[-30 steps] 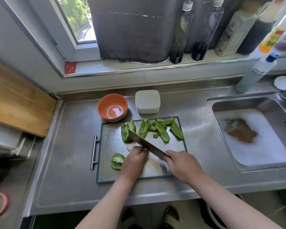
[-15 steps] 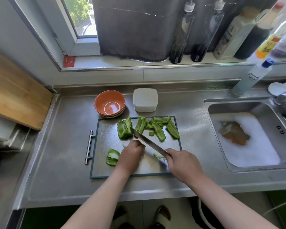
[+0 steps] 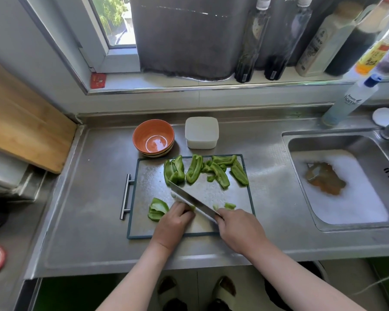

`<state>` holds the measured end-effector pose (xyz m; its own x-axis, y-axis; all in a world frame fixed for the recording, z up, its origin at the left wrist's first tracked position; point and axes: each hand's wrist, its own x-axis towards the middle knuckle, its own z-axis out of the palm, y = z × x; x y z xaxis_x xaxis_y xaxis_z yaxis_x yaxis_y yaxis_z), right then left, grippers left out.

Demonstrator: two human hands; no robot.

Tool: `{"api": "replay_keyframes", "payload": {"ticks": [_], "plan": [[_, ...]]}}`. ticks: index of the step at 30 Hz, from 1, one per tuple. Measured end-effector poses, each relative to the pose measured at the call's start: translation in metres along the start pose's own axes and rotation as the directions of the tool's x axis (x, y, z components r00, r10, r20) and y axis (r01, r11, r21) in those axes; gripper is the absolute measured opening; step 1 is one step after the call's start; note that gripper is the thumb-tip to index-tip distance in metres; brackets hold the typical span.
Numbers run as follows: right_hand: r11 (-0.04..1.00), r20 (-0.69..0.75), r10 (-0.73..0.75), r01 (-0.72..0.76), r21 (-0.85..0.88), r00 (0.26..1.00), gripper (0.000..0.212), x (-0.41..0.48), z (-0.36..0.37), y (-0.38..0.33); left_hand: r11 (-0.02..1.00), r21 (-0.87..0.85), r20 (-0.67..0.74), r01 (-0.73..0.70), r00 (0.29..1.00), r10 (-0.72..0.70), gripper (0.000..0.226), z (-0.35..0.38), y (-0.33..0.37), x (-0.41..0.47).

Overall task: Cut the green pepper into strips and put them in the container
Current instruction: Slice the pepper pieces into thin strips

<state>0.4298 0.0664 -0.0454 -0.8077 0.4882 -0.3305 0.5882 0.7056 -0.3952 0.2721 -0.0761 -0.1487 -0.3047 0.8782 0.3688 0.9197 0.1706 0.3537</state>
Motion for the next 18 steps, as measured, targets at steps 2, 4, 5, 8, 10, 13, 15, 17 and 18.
{"api": "replay_keyframes", "payload": {"ticks": [2, 4, 5, 8, 10, 13, 15, 17, 18], "plan": [[1.000, -0.003, -0.014, 0.014, -0.015, 1.000, 0.023, 0.0014, -0.0014, 0.0004, 1.000, -0.029, 0.011, 0.002, 1.000, -0.002, 0.015, 0.0010, 0.0000, -0.0004], [0.999, -0.001, -0.027, 0.027, -0.030, 1.000, 0.025, 0.0032, -0.0026, 0.0000, 0.999, -0.043, 0.003, 0.012, 1.000, -0.012, 0.017, 0.0018, -0.0009, -0.0019], [0.999, 0.000, -0.032, 0.032, -0.035, 0.999, 0.025, 0.0043, -0.0025, -0.0002, 0.998, -0.054, -0.007, 0.022, 1.000, -0.022, 0.017, 0.0014, -0.0013, -0.0020], [0.997, -0.026, -0.050, 0.048, -0.059, 0.998, 0.024, 0.0060, -0.0017, -0.0019, 0.997, -0.071, -0.030, 0.010, 0.999, -0.012, 0.013, 0.0002, -0.0025, -0.0001], [0.996, -0.039, -0.063, 0.060, -0.068, 0.997, 0.024, 0.0049, -0.0015, -0.0042, 0.998, -0.057, -0.043, -0.028, 0.999, 0.026, 0.010, 0.0013, -0.0037, 0.0020], [0.992, -0.039, -0.083, 0.078, -0.101, 0.996, 0.025, 0.0014, -0.0016, -0.0071, 0.999, -0.032, -0.055, -0.037, 0.998, 0.035, 0.012, 0.0042, -0.0050, 0.0037], [0.989, -0.031, -0.086, 0.082, -0.124, 0.996, 0.026, -0.0001, -0.0016, -0.0076, 0.999, -0.020, -0.051, -0.027, 0.998, 0.025, 0.015, 0.0058, -0.0050, 0.0041], [0.991, -0.024, -0.071, 0.068, -0.116, 0.997, 0.026, -0.0010, -0.0006, -0.0078, 1.000, -0.018, -0.041, -0.026, 0.999, 0.025, 0.014, 0.0061, -0.0043, 0.0048], [0.993, -0.022, -0.061, 0.059, -0.107, 0.998, 0.026, -0.0013, 0.0001, -0.0081, 0.999, -0.022, -0.036, -0.024, 0.999, 0.023, 0.013, 0.0054, -0.0038, 0.0054]]}}
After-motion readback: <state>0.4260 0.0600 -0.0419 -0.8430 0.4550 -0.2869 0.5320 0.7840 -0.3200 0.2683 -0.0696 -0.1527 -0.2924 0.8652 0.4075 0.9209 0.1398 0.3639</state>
